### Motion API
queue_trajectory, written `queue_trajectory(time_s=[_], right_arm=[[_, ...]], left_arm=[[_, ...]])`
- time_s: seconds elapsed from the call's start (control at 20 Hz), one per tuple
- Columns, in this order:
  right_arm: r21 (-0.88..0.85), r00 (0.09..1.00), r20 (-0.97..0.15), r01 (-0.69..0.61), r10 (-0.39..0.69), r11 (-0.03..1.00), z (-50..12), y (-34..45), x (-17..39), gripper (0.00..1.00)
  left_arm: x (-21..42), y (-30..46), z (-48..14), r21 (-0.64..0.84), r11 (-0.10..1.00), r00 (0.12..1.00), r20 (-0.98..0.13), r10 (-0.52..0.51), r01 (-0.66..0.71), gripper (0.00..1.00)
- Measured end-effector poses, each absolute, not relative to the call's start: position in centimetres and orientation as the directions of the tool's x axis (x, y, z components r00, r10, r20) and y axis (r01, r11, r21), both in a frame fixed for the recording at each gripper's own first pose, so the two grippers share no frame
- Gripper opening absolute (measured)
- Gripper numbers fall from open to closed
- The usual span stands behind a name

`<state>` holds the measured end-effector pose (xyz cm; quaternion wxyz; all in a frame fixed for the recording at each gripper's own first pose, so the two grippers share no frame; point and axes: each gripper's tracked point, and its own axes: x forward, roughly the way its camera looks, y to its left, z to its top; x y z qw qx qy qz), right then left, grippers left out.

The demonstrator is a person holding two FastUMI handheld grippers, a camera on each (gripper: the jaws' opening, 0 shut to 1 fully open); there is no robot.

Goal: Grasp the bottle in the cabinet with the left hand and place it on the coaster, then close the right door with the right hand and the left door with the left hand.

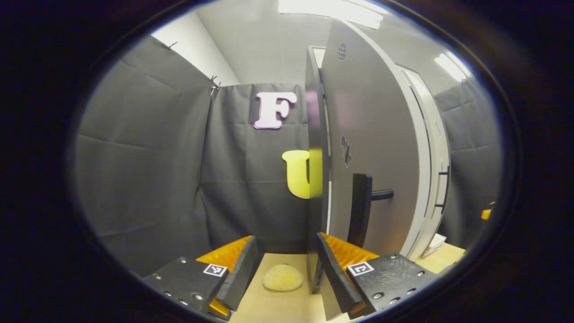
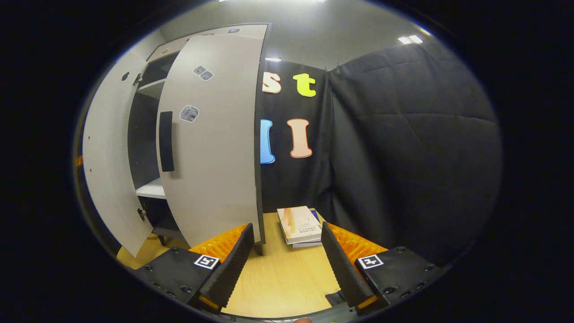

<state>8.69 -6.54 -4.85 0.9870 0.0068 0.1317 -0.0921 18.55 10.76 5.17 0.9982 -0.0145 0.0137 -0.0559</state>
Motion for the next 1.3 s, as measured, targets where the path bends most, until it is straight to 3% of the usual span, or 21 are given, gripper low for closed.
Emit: queue_trajectory(time_s=[0.6,1.3], right_arm=[[0.000,0.947,-0.260,0.193,-0.186,0.981,-5.6,-11.1,7.3,0.96],[-0.027,0.934,-0.254,0.254,-0.252,0.967,-6.4,-16.4,4.4,0.96]], left_arm=[[17.6,3.8,5.6,-0.042,0.990,0.990,-0.020,-0.138,0.137,0.82],[20.3,-8.4,3.8,-0.138,0.950,0.957,-0.036,-0.288,0.281,0.82]])
